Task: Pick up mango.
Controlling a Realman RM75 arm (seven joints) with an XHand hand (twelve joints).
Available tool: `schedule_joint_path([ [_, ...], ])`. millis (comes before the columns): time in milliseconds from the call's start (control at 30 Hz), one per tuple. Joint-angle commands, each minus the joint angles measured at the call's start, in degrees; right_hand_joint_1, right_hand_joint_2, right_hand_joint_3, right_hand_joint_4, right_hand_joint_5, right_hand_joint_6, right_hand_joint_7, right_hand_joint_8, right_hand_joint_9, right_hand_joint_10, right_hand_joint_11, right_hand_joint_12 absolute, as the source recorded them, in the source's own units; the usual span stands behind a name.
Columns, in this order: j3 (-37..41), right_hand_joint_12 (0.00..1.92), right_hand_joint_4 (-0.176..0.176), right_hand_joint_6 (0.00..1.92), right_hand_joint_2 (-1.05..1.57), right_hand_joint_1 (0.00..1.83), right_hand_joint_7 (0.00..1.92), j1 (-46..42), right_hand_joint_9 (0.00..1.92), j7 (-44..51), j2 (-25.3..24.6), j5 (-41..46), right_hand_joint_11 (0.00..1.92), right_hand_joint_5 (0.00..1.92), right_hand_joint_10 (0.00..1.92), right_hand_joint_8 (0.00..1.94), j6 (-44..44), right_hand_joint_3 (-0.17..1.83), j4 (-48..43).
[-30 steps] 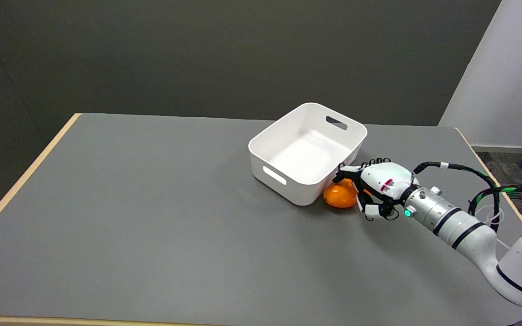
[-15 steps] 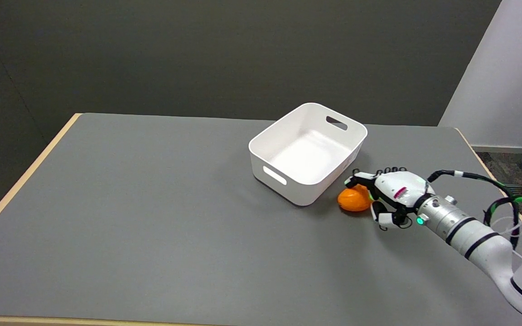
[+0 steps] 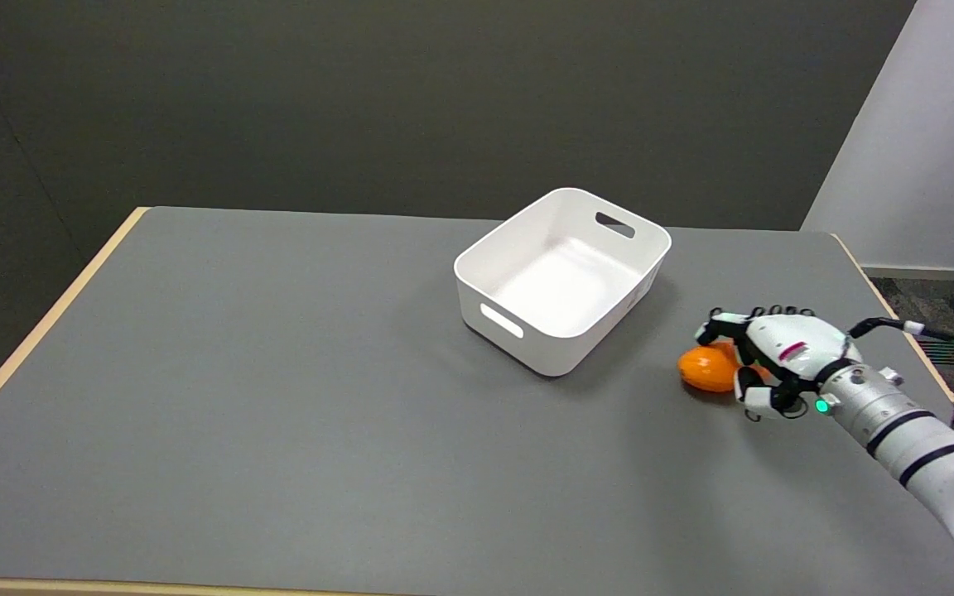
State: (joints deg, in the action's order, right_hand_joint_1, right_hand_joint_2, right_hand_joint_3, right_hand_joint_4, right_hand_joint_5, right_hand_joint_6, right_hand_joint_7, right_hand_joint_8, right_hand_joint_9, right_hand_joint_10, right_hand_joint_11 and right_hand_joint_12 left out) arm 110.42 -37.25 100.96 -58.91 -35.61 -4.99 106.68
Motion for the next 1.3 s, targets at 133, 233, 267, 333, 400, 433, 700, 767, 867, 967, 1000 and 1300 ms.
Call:
schedule_joint_path([
  [133, 8.65, 1.92, 0.114, 0.64, 0.95, 1.28, 0.60, -1.78, 0.63, 0.02, -7.35, -0.61, 0.82, 0.43, 1.92, 1.94, -0.43, 0.90, 2.62],
  [233, 9.21, 1.92, 0.092, 0.60, 1.03, 1.26, 0.55, 0.85, 0.50, -0.30, -10.06, -0.61, 0.69, 0.38, 1.92, 1.94, 3.47, 0.79, 2.62],
  [267, 9.98, 1.92, 0.074, 0.57, 1.07, 1.24, 0.52, 1.70, 0.41, -0.37, -11.25, -0.26, 0.60, 0.35, 1.92, 1.94, 5.03, 0.72, 2.62],
  [333, 11.91, 1.92, 0.014, 0.38, 0.85, 0.94, 0.03, 3.06, 0.02, -0.38, -13.48, -0.03, 0.06, 0.24, 1.92, 1.94, 9.64, 0.77, 2.95],
  [400, 13.44, 1.92, -0.003, 0.27, 0.69, 0.91, 0.00, 3.94, 0.00, -0.38, -14.87, 0.60, 0.00, 0.20, 1.92, 1.94, 13.16, 0.82, 3.18],
  [433, 14.13, 1.92, -0.012, 0.25, 0.65, 0.90, 0.00, 4.35, 0.00, -0.46, -15.47, 2.48, 0.00, 0.18, 1.92, 1.91, 15.20, 0.81, 3.25],
  [700, 14.17, 1.91, -0.035, 0.14, 0.66, 0.68, 0.08, 4.38, 0.02, 0.09, -15.82, 6.51, 0.00, 0.09, 1.57, 1.14, 19.85, 0.90, 3.18],
  [767, 14.17, 1.84, -0.034, 0.25, 0.63, 0.65, 0.13, 4.29, 0.12, 0.10, -15.90, 6.27, 0.00, 0.00, 1.03, 0.67, 19.95, 0.88, 3.18],
  [867, 14.01, 1.72, -0.029, 0.23, 0.61, 0.61, 0.11, 3.90, 0.07, 0.10, -15.98, 3.89, 0.04, 0.00, 0.80, 0.47, 19.32, 0.88, 2.78],
  [967, 13.05, 1.46, -0.021, 0.07, 0.55, 0.53, 0.07, 3.42, 0.02, 0.10, -16.62, 1.08, 0.12, 0.06, 0.66, 0.36, 18.60, 0.92, 1.83],
  [1000, 12.60, 1.45, -0.020, 0.06, 0.55, 0.52, 0.08, 3.27, 0.02, 0.10, -16.77, 0.25, 0.13, 0.06, 0.66, 0.37, 18.59, 0.92, 1.22],
  [1300, 12.00, 1.42, -0.016, 0.15, 0.56, 0.54, 0.08, 3.26, 0.04, -0.30, -15.12, -0.69, 0.14, 0.04, 0.65, 0.37, 20.18, 0.91, -5.50],
])
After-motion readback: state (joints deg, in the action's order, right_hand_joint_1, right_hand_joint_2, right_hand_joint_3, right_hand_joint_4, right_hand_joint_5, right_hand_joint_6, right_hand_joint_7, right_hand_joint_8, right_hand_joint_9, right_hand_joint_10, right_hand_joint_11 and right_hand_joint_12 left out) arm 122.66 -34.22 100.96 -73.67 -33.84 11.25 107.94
